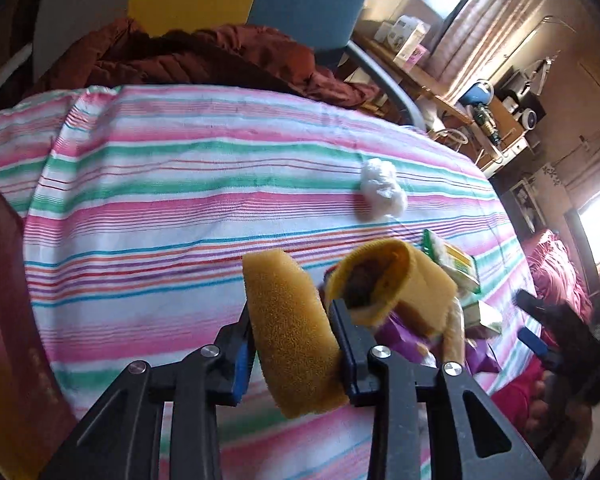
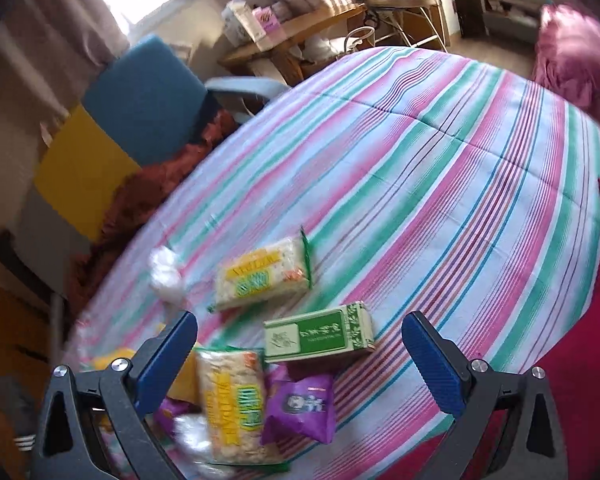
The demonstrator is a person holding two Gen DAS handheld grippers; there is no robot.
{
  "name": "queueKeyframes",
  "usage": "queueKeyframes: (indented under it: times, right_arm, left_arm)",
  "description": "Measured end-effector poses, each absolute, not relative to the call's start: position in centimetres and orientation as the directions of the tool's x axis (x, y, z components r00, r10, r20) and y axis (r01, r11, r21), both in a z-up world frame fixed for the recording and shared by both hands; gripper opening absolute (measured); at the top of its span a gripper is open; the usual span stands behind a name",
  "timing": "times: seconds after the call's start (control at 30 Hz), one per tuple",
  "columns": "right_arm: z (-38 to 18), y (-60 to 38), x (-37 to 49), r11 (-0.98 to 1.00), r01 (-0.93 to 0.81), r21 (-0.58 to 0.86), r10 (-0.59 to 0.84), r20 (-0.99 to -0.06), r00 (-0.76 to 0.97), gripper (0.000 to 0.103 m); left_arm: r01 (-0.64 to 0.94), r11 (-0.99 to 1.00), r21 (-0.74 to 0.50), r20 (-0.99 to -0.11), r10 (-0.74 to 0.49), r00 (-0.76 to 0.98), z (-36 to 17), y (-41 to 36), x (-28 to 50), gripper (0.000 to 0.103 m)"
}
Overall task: Organize objects
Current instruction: 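Grasp a yellow sponge with the left tool while the right tool grasps the green oil box, then carry the sponge and green box to the gold tray and release them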
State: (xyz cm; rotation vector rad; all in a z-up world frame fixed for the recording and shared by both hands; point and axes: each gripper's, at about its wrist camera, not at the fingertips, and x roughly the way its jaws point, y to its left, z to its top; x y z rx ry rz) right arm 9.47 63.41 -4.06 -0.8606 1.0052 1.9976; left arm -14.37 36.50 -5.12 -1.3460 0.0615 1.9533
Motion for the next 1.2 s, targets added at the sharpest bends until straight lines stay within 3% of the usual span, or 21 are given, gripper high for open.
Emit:
queueKeyframes:
  times: [0.17, 0.33, 0.37, 0.43, 0.47, 0.77, 1.2]
  right_arm:
    - [-5.3, 62.9, 6.7, -0.504, -0.853, 0.136, 0.353, -0.869, -0.347, 0.103]
    - [-6.8, 62.8, 5.1, -0.551, -0.833, 0.047, 0.34, -0.899, -0.275, 0.101]
    - [-7.0, 62.9, 5.0, -0.551, -0.834, 0.03, 0.348, -0.9, -0.262, 0.098]
    - [-7.5, 63.0, 4.7, -0.56, -0.829, 0.011, 0.34, -0.909, -0.241, 0.071]
    - [-7.9, 63.1, 4.5, -0.565, -0.825, 0.005, 0.328, -0.916, -0.23, 0.072]
    - [-4.9, 63.2, 6.6, -0.522, -0.849, 0.088, 0.41, -0.847, -0.34, 0.071]
    - [-0.4, 59.3, 6.9, -0.638, -0.744, 0.198, 0.434, -0.706, -0.56, 0.071]
  left_arm:
    - [-0.611, -0.693, -0.382, -0.796, 0.583, -0.163, -3.7, 34.4, -13.1, 0.035]
    - [-0.634, -0.669, -0.388, -0.78, 0.604, -0.16, -2.6, 32.0, -11.1, 0.035]
    - [-0.645, -0.661, -0.385, -0.779, 0.607, -0.158, -2.4, 31.5, -10.4, 0.035]
    - [-0.66, -0.65, -0.376, -0.775, 0.611, -0.16, -2.1, 31.0, -9.5, 0.035]
    - [-0.671, -0.645, -0.367, -0.772, 0.613, -0.167, -1.8, 30.7, -9.0, 0.035]
    - [-0.684, -0.654, -0.322, -0.75, 0.617, -0.237, -0.7, 26.7, -5.7, 0.035]
    - [-0.475, -0.809, -0.347, -0.713, 0.556, -0.428, 1.8, 11.4, -7.2, 0.035]
